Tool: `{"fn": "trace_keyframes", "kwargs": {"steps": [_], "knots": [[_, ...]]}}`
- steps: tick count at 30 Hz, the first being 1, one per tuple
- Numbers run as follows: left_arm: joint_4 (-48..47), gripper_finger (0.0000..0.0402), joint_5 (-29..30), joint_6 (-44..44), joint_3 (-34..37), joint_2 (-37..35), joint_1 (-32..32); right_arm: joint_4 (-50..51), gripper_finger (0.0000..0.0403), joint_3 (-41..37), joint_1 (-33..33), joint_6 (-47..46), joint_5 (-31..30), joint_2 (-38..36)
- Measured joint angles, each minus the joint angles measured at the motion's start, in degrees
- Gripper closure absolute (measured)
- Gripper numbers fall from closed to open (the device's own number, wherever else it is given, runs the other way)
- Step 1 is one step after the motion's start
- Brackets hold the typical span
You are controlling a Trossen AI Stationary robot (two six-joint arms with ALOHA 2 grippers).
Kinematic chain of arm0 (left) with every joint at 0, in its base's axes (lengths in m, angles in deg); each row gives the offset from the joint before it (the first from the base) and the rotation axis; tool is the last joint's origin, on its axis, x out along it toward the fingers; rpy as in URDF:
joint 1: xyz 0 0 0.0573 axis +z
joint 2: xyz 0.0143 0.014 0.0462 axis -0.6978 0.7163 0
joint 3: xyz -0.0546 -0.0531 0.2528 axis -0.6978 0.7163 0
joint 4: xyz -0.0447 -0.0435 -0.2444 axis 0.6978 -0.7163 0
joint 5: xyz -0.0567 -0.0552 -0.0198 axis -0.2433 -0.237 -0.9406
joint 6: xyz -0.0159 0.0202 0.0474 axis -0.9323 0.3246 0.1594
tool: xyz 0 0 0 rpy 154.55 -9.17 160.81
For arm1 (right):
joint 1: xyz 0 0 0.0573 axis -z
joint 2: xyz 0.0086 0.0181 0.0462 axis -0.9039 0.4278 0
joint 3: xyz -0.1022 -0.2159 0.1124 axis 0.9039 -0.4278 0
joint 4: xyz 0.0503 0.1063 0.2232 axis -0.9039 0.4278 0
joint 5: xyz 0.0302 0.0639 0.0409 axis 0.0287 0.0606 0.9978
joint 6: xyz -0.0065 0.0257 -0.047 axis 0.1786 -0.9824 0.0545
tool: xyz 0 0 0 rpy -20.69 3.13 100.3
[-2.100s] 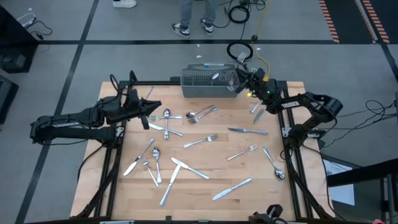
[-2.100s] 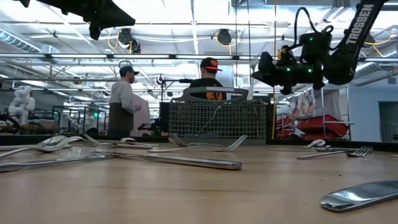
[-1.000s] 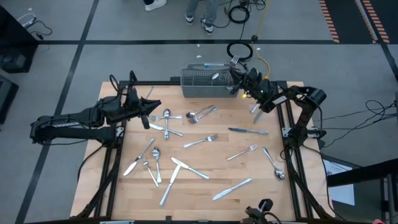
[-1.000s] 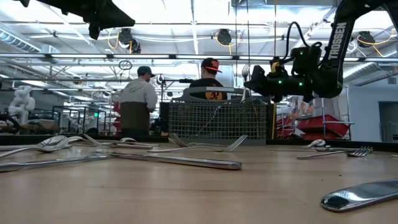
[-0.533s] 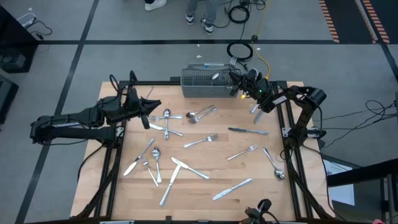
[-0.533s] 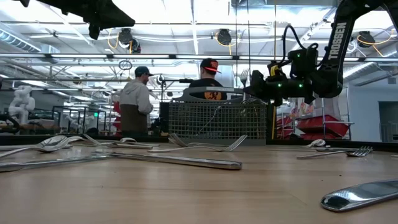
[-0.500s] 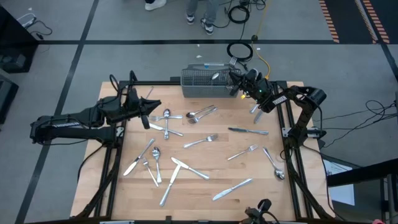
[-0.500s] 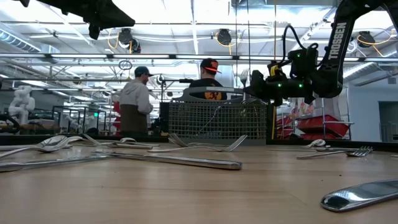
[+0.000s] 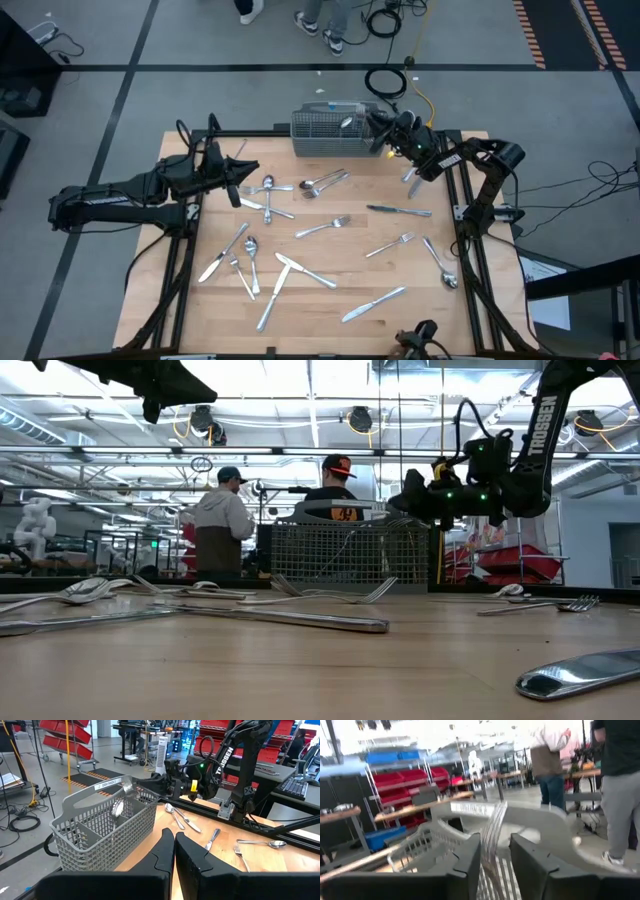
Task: Sort silverware
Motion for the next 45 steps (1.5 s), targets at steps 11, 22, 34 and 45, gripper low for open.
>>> {"fn": "trace_keyframes", "kwargs": {"steps": [11,22,34,45], "knots": [[1.57,0.0379,-0.05,-0.01,0.0,0.0,0.0,29.57,0.0256,0.03,0.68,12.11,-6.55,-25.55],[3.54,0.0379,1.28,-4.54,0.0,0.0,-0.02,97.51,0.0253,9.46,0.68,-1.02,-28.4,-49.85],[3.21,0.0379,3.1,-10.83,0.0,0.0,-0.02,111.96,0.0254,9.42,-0.13,-29.16,-34.38,-36.72],[2.8,0.0379,2.64,-12.11,0.0,0.0,-0.02,109.67,0.0182,9.42,-0.11,-42.19,-26.73,-26.41]]}}
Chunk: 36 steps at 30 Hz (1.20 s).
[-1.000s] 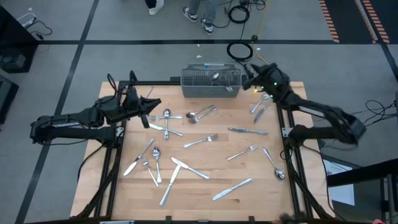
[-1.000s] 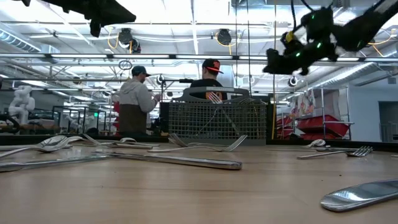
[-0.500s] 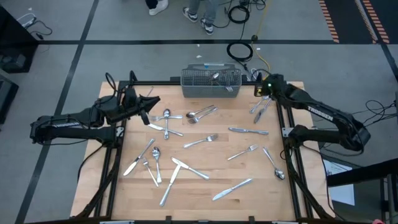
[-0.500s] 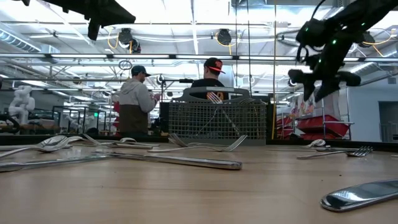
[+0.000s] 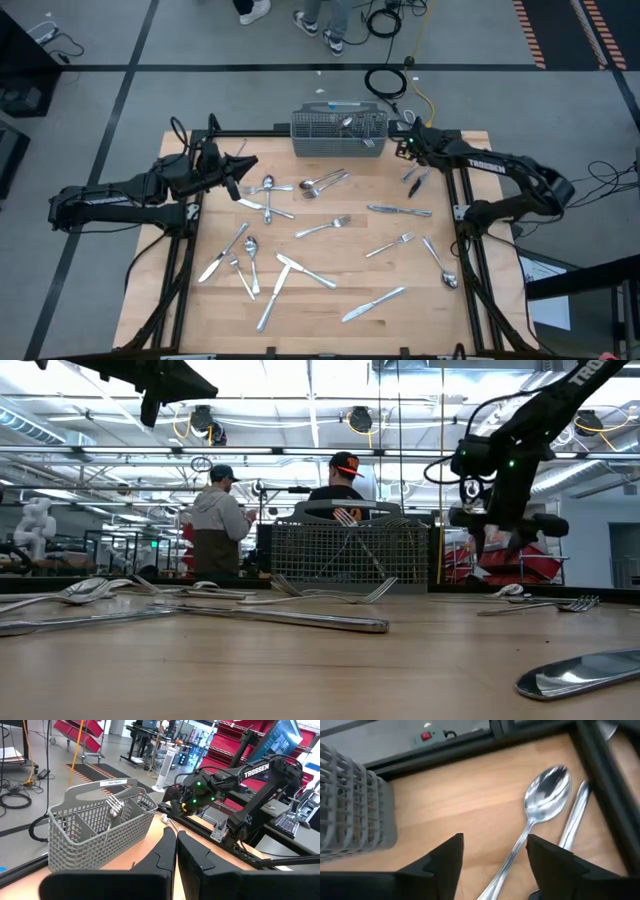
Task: Sort silverware
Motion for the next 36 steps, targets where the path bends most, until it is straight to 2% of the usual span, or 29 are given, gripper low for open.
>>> {"fn": "trace_keyframes", "kwargs": {"steps": [4,7,9,13,16,19,27,32,36], "knots": [[-0.09,0.0379,-0.04,0.01,0.0,0.0,0.0,-1.34,0.0152,0.0,0.53,-2.29,-0.02,1.58],[-1.25,0.0379,-0.06,0.01,0.0,0.0,0.0,-1.21,0.0144,-0.02,0.79,-4.24,0.36,2.66],[-2.04,0.0379,-0.09,0.01,0.0,0.0,0.0,-1.13,0.0144,-0.02,0.79,-3.19,2.81,3.45],[-2.99,0.0379,-0.1,0.05,0.0,0.0,0.01,-0.79,0.0148,-0.02,-1.51,11.0,10.43,3.59],[-2.91,0.0379,-0.11,0.79,0.0,0.0,0.0,-0.56,0.0149,-0.02,-5.88,23.02,17.01,2.47],[-2.86,0.0379,-0.15,1.69,0.0,0.0,0.0,0.88,0.0149,-0.02,-10.89,31.4,20.82,1.9],[-2.82,0.0379,-0.39,1.64,0.0,0.0,0.0,6.3,0.015,-1.84,-20.66,44.0,17.84,1.66],[-2.8,0.0379,-1.95,1.54,0.0,0.0,0.0,11.38,0.015,-1.86,-24.7,46.62,18.2,0.48],[-2.75,0.0379,-4.07,1.47,0.0,0.0,0.0,11.09,0.015,-1.9,-28.6,46.17,19.41,-3.81]]}}
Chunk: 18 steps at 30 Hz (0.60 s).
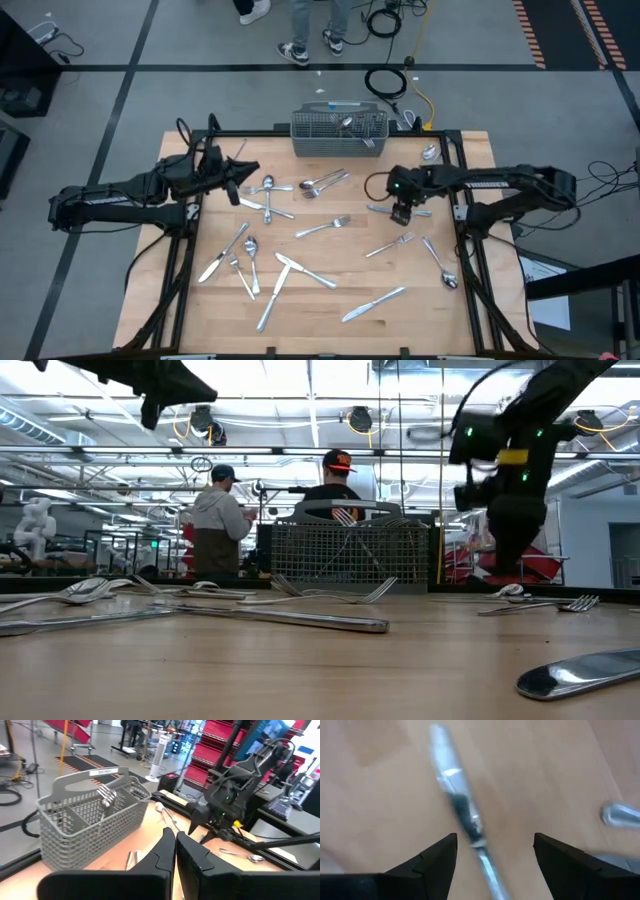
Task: Sort silverware
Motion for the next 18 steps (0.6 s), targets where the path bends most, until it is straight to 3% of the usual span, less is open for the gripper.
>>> {"fn": "trace_keyframes", "kwargs": {"steps": [9,14,18], "knots": [[0.55,0.0379,-3.54,0.01,0.0,0.0,0.0,-5.34,0.015,0.0,-13.24,-5.99,1.53,-4.8],[0.52,0.0379,-3.8,0.03,0.0,0.0,0.0,-21.72,0.015,0.68,-16.09,-5.12,-2.07,-0.28],[0.48,0.0379,-3.81,0.03,0.0,0.0,0.0,-24.6,0.015,5.61,-16.03,1.12,-1.89,7.26]]}}
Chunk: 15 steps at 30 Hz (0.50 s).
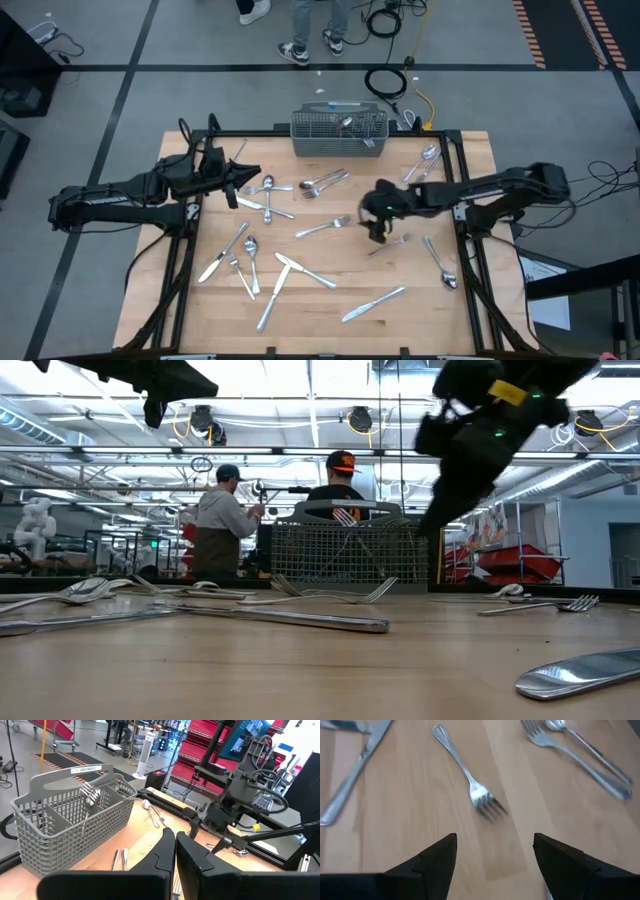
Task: Sort silverware
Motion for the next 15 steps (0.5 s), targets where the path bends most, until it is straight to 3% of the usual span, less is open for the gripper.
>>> {"fn": "trace_keyframes", "kwargs": {"steps": [8,15], "knots": [[-0.15,0.0379,-0.01,0.09,0.0,0.0,0.0,0.31,0.015,15.58,0.07,12.92,2.78,15.32],[-0.26,0.0379,-0.01,1.73,0.0,0.0,0.0,0.7,0.015,22.69,0.51,19.53,6.47,24.04]]}}
